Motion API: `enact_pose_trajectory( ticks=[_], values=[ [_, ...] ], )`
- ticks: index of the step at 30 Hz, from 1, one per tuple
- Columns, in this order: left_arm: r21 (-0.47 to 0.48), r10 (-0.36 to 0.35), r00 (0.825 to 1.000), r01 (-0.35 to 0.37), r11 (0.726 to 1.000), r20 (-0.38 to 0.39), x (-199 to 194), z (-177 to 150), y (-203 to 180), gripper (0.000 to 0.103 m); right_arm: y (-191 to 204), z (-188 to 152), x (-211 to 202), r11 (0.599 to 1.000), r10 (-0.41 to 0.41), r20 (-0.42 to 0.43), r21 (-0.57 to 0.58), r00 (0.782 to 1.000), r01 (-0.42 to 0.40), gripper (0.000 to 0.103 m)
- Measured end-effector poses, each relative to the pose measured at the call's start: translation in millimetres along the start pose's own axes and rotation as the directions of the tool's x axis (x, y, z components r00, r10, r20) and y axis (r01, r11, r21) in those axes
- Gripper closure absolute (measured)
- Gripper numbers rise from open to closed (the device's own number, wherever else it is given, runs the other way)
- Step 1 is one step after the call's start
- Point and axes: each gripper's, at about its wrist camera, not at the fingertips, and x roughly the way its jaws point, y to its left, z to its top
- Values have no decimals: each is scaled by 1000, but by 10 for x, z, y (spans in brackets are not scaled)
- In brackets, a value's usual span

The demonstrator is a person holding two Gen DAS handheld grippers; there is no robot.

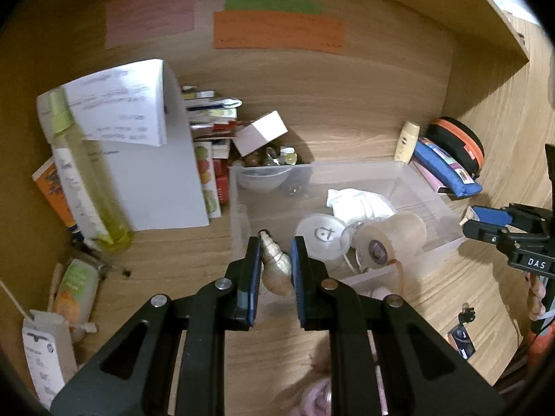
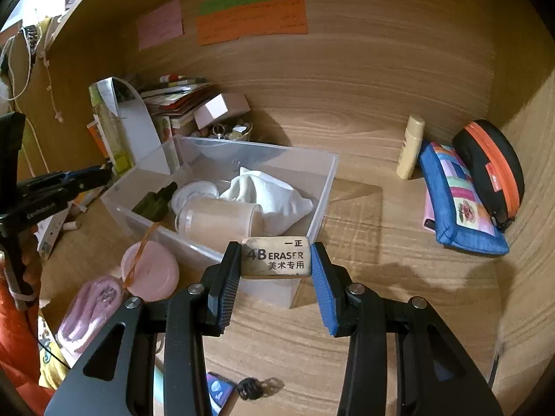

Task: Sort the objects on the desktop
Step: 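Carry the seashell toward the box with the left tool while the right tool carries the eraser, then open the left tool over the box to drop the seashell while the right tool drops the eraser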

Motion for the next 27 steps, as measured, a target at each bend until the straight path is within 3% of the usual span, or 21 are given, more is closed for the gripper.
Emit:
enact_pose_trajectory(
  ticks=[15,27],
  values=[
    [25,-28,994,30,999,-107,521,43,-195,86,34,102,277,998,20,-21,-60,1000,-22,66],
    [10,-33,995,34,999,-95,532,43,-196,86,110,89,312,996,11,-37,-86,999,-14,66]
  ],
)
